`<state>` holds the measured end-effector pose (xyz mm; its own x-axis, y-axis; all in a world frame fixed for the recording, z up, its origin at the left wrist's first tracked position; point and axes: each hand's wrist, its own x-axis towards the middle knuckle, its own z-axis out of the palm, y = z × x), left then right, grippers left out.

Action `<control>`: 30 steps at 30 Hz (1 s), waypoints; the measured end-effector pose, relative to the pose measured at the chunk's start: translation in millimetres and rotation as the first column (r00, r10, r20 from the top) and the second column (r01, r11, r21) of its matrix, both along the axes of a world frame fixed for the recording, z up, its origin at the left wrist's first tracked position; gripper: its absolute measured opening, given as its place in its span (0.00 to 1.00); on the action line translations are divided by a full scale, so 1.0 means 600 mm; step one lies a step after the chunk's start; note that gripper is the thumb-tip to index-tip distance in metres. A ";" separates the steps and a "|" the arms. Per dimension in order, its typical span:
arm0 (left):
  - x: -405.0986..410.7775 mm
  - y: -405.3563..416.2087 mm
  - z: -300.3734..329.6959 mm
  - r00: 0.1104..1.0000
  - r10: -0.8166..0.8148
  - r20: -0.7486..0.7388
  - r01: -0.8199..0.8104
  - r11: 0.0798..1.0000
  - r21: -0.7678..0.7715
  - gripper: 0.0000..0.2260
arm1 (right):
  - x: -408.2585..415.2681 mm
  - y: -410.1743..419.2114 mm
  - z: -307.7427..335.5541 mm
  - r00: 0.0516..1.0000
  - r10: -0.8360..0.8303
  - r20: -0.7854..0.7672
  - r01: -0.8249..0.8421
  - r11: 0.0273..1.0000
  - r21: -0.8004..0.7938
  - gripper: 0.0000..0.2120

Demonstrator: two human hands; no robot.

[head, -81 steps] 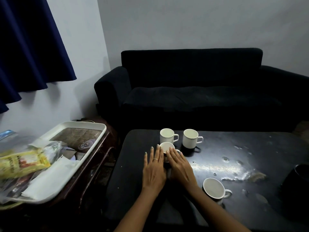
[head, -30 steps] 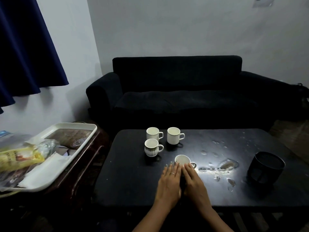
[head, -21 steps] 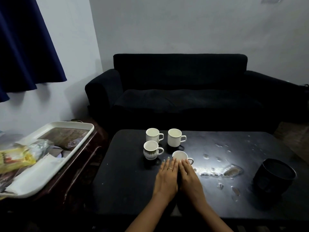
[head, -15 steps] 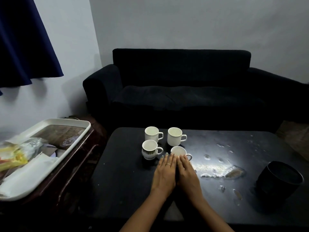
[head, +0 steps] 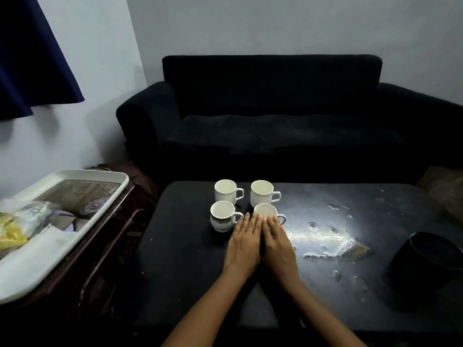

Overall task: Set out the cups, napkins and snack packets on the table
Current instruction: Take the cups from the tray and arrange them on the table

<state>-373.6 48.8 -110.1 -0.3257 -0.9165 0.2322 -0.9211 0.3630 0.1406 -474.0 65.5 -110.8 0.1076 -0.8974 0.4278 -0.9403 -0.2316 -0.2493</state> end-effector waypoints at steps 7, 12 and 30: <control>0.004 0.016 0.017 0.999 -0.031 0.028 0.031 0.999 0.005 0.27 | -0.007 0.002 -0.001 0.999 0.035 -0.025 -0.032 0.993 0.117 0.29; 0.015 0.051 0.042 0.998 -0.031 -0.062 0.022 0.990 -0.138 0.26 | 0.004 0.027 0.024 1.000 -0.026 0.012 0.026 1.000 0.006 0.30; 0.248 0.240 0.123 0.984 0.175 0.029 -0.161 0.949 -0.270 0.25 | 0.218 0.157 0.100 0.962 0.274 0.018 -0.270 0.956 -0.118 0.24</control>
